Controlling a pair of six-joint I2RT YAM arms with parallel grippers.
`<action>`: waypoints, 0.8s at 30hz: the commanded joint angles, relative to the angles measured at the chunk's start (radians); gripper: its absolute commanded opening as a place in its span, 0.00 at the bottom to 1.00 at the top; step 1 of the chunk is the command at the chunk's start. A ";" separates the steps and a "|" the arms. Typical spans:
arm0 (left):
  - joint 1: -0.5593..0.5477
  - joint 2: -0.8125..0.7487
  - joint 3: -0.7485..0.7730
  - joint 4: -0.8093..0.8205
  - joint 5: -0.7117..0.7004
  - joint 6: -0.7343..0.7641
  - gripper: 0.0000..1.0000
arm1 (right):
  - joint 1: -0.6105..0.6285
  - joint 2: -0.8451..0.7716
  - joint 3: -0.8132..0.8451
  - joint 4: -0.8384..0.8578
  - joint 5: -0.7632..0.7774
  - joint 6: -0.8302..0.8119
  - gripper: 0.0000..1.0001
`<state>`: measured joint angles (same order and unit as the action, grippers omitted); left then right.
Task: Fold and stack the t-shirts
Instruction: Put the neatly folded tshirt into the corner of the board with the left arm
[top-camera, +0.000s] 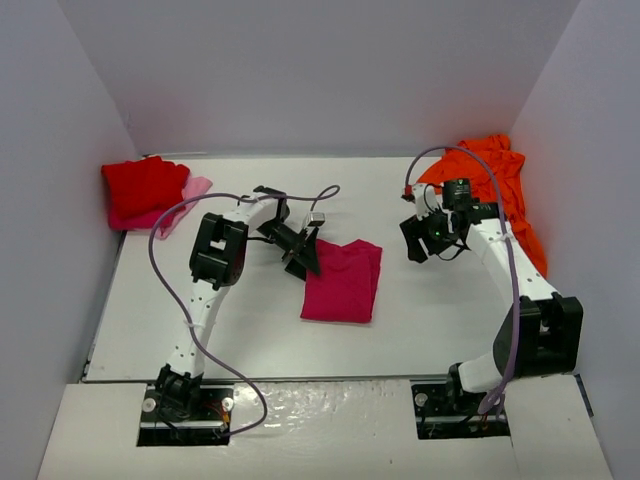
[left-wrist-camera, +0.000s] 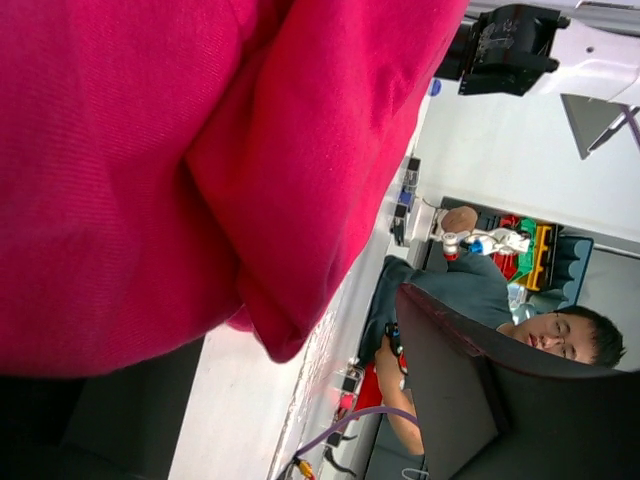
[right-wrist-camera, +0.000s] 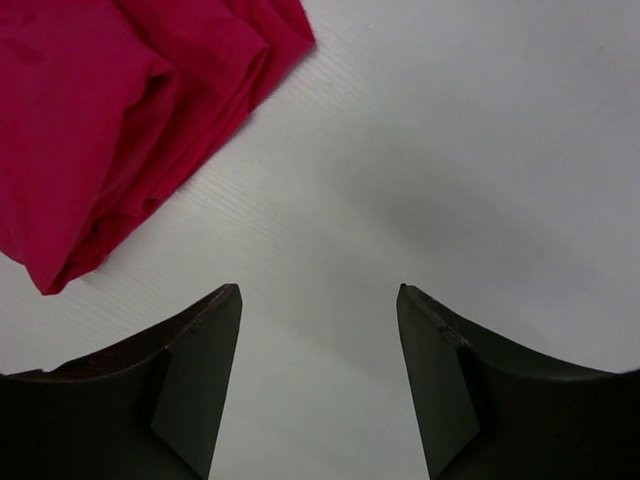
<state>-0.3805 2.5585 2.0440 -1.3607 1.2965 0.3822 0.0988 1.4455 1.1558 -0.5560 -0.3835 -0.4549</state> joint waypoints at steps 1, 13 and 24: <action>-0.067 0.035 -0.016 0.090 -0.178 -0.046 0.73 | 0.040 0.077 -0.017 0.019 -0.085 0.036 0.60; -0.118 -0.049 -0.055 0.291 -0.396 -0.229 0.00 | 0.070 0.122 -0.003 0.021 -0.073 0.033 0.60; 0.028 -0.283 0.016 0.315 -0.803 -0.179 0.00 | 0.056 0.026 -0.010 0.018 -0.013 0.015 0.61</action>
<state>-0.4593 2.4206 1.9846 -1.1137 0.8409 0.1295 0.1632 1.5472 1.1347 -0.5409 -0.4174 -0.4284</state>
